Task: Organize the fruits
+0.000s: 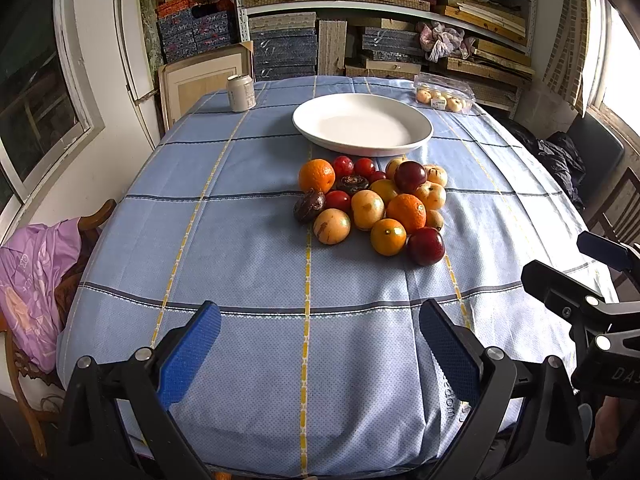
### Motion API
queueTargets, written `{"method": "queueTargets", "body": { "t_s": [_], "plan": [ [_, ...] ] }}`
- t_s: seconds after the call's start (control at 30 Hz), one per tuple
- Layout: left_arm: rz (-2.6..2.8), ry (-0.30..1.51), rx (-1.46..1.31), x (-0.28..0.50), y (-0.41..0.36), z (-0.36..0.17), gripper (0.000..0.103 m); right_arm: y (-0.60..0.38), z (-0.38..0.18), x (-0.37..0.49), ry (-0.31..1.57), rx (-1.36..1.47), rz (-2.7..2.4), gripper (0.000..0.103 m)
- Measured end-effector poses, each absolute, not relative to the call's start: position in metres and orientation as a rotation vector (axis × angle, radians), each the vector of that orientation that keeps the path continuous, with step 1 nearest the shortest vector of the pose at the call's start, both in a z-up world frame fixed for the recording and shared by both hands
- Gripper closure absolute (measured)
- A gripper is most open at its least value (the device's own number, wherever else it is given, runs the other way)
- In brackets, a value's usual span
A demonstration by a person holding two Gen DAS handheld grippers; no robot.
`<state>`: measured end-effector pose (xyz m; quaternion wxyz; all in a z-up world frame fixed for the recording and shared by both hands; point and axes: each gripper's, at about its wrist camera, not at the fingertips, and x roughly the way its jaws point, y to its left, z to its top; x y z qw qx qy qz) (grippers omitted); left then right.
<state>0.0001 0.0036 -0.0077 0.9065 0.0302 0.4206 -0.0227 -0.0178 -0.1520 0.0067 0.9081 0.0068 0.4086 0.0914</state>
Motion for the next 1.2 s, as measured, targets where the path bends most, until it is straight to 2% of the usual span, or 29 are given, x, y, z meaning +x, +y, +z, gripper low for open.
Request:
{"method": "queueTargets", "body": {
  "t_s": [1.2],
  "plan": [
    [-0.046,0.873,0.063,-0.0006,0.0035,-0.0092,0.003,-0.1517,0.0046,-0.0170,0.846,0.020,0.189,0.004]
  ]
}}
